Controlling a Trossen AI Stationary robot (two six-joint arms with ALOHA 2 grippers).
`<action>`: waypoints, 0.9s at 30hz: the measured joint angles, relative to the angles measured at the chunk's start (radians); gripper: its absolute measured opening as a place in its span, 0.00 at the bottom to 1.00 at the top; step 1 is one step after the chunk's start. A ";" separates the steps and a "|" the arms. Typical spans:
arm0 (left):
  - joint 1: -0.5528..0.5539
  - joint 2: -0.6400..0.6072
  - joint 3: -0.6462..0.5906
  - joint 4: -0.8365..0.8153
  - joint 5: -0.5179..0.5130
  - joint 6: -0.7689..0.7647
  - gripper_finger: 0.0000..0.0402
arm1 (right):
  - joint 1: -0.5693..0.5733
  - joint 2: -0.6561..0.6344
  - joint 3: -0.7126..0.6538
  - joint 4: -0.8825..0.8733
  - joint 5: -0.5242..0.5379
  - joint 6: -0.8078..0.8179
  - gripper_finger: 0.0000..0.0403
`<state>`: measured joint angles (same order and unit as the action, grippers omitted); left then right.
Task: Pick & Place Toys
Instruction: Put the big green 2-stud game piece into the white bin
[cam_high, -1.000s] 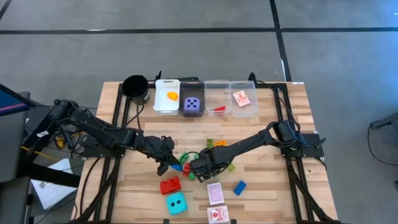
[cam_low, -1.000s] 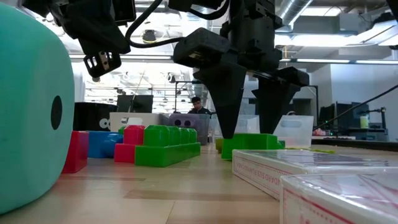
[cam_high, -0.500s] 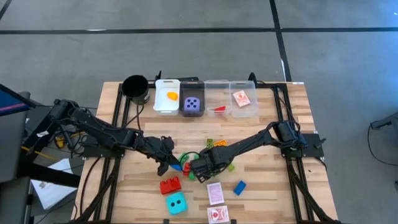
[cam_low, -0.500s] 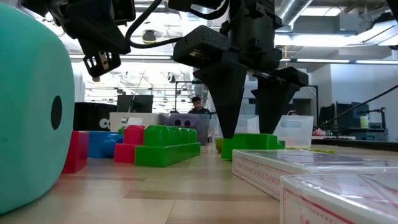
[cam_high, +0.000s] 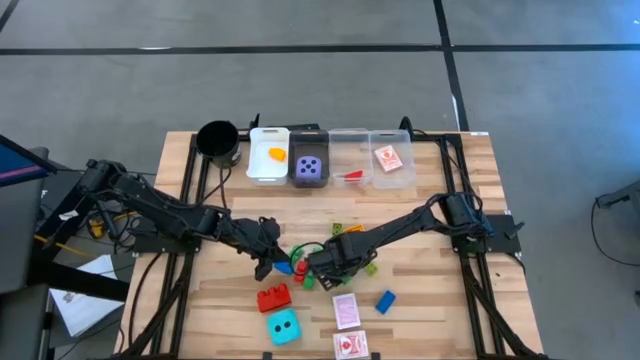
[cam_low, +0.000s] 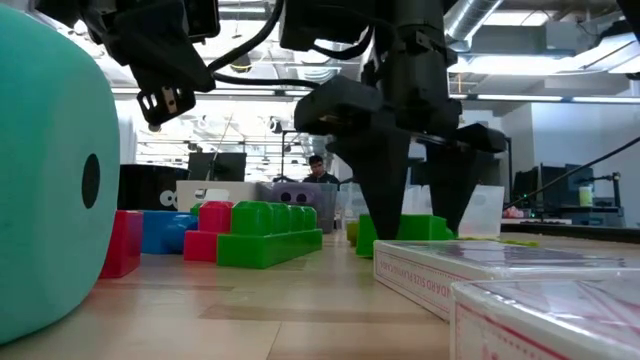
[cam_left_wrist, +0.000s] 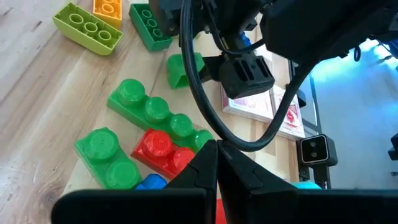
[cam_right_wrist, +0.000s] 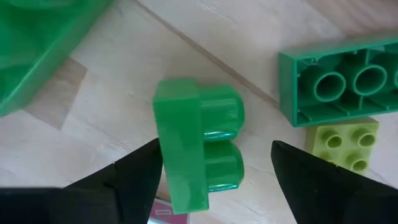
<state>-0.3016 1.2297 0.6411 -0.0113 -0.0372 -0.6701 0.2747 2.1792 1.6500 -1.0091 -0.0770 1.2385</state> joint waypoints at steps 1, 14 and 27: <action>0.000 0.000 0.000 0.000 0.000 0.000 0.00 | 0.002 0.000 -0.001 0.000 0.001 0.000 0.72; 0.000 0.000 0.000 -0.002 0.007 0.000 0.00 | 0.006 0.000 -0.002 0.087 0.003 -0.001 0.72; 0.000 0.000 0.000 -0.009 0.002 0.000 0.00 | 0.006 0.001 -0.002 0.088 -0.001 0.015 0.45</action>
<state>-0.3016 1.2297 0.6415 -0.0204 -0.0353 -0.6701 0.2806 2.1799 1.6482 -0.9211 -0.0780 1.2538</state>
